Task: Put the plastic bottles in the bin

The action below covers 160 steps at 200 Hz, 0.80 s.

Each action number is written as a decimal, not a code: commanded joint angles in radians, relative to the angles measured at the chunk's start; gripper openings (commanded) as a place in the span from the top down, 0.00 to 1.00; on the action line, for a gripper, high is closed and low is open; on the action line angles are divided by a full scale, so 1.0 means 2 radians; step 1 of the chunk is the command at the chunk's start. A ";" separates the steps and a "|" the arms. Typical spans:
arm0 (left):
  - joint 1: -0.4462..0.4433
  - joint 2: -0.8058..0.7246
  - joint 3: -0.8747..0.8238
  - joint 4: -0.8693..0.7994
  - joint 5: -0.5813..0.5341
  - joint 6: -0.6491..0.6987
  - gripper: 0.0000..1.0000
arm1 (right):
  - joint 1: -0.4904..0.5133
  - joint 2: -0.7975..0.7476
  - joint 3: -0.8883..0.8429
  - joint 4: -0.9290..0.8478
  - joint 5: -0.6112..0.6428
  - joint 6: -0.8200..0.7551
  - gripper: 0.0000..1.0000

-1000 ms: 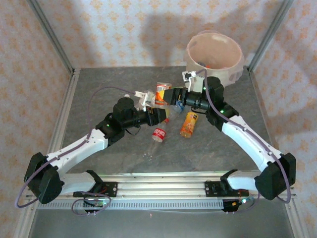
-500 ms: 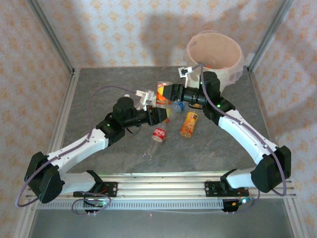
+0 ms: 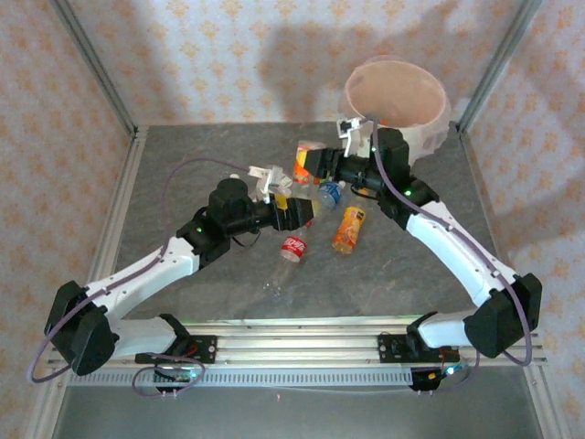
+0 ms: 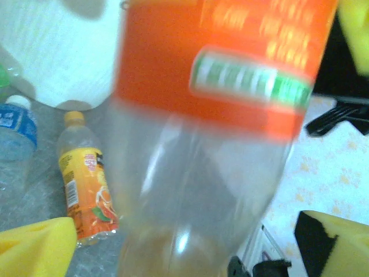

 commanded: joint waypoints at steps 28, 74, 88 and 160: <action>-0.002 -0.067 -0.022 -0.072 -0.150 0.013 0.00 | -0.123 0.039 0.134 -0.011 0.138 0.073 0.66; -0.001 -0.117 -0.071 -0.094 -0.218 -0.009 0.00 | -0.176 0.107 0.200 0.054 0.293 0.065 0.66; -0.001 -0.132 -0.084 -0.106 -0.242 -0.016 0.00 | -0.177 0.131 0.208 0.095 0.352 0.032 0.64; 0.000 -0.195 -0.136 -0.152 -0.352 -0.051 0.00 | -0.178 0.304 0.327 0.156 0.509 -0.016 0.60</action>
